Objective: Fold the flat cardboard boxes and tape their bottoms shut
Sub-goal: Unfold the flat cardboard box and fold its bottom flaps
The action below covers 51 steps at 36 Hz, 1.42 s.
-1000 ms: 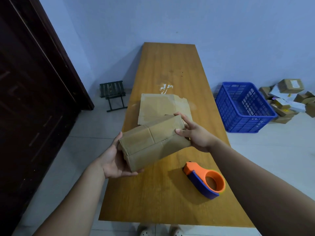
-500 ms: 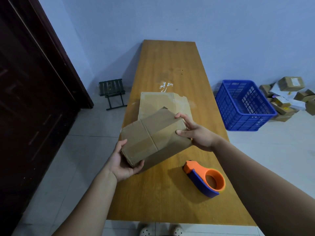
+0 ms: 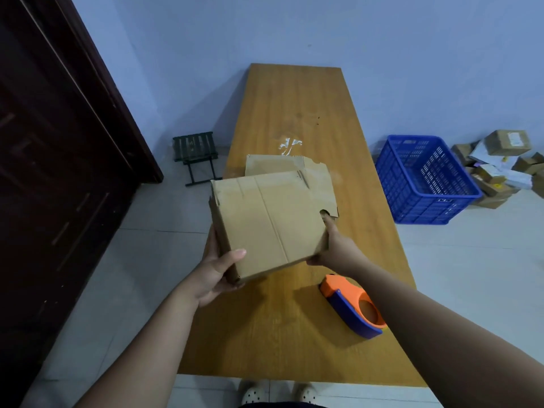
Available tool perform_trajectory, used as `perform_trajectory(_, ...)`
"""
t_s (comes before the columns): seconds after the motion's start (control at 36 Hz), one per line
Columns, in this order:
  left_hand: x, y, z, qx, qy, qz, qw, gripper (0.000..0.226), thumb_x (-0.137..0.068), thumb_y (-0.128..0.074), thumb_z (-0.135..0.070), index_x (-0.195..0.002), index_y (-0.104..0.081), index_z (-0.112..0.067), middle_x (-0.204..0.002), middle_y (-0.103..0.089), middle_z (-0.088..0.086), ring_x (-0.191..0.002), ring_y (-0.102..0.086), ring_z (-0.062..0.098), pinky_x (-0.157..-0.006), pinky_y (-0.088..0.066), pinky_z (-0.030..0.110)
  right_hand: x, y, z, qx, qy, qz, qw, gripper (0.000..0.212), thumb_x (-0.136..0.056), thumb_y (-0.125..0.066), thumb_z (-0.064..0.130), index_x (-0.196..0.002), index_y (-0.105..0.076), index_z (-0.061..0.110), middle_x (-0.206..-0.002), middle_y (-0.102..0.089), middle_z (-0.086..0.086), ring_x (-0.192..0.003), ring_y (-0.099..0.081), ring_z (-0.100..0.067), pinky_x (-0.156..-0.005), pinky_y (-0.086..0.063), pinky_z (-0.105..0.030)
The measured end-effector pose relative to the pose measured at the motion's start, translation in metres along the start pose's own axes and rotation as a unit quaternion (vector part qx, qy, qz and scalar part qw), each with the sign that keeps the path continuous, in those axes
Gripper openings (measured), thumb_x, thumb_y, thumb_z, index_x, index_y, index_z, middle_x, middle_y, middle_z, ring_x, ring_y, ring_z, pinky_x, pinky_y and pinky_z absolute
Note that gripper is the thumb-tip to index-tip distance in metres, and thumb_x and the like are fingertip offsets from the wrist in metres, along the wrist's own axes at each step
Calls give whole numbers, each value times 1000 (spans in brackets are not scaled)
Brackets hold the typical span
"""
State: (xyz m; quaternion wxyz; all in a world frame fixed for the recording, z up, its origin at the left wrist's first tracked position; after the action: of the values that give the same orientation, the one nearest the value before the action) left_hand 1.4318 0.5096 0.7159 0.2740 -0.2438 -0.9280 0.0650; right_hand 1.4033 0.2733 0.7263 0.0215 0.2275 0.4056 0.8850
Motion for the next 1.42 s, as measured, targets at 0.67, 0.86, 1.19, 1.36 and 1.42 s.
perform_trajectory(0.67,2,28,37,-271,20,-45,961,93,-82,-73,-20,-131,2,-46,-150,-30,5,-137,-32,28,-113,-31,49,1,-91,-39,-549,-252,78,793,92,-84,-58,61,-151,-19,11,-157,-20,-15,-142,-24,-39,-108,-37,-56)
perform_trajectory(0.86,-1,47,49,-332,-14,-74,940,141,-49,-84,-57,-123,36,-66,-159,1,-6,-145,-12,23,-114,-26,56,-3,-105,-34,-621,-266,61,734,88,-87,-44,70,-151,-22,15,-150,-33,-17,-136,-34,-41,-107,-36,-60)
perform_trajectory(1.19,17,59,118,-340,161,-98,921,108,-66,-85,-40,-150,-20,-20,-153,-30,3,-139,-32,24,-112,-32,36,7,-121,-53,-599,-329,24,729,19,-100,-40,22,-104,-56,12,-128,-53,-16,-119,-49,-35,-104,-41,-50)
perform_trajectory(1.36,14,68,108,-346,155,-121,917,119,-64,-86,-41,-153,-10,-19,-157,-20,4,-143,-24,23,-114,-28,38,1,-113,-52,-548,-324,52,769,13,-96,-48,1,-103,-57,6,-125,-54,-17,-123,-47,-41,-83,-54,-50)
perform_trajectory(1.42,17,71,105,-347,170,-127,913,114,-68,-83,-39,-152,-9,-17,-157,-19,7,-143,-23,24,-113,-27,37,-2,-107,-49,-523,-311,73,790,24,-89,-56,-4,-112,-57,5,-124,-54,-17,-116,-51,-43,-79,-55,-50)
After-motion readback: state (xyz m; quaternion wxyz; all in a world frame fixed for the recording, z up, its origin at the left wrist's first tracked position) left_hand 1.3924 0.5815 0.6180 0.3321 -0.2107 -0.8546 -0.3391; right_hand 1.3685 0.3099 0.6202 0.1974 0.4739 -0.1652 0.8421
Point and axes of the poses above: each hand's wrist, its own x-axis away from the middle knuckle, its own y-axis out of the back of the hand, z = x × y, the point moved 9 cm from there along -x, towards the middle knuckle
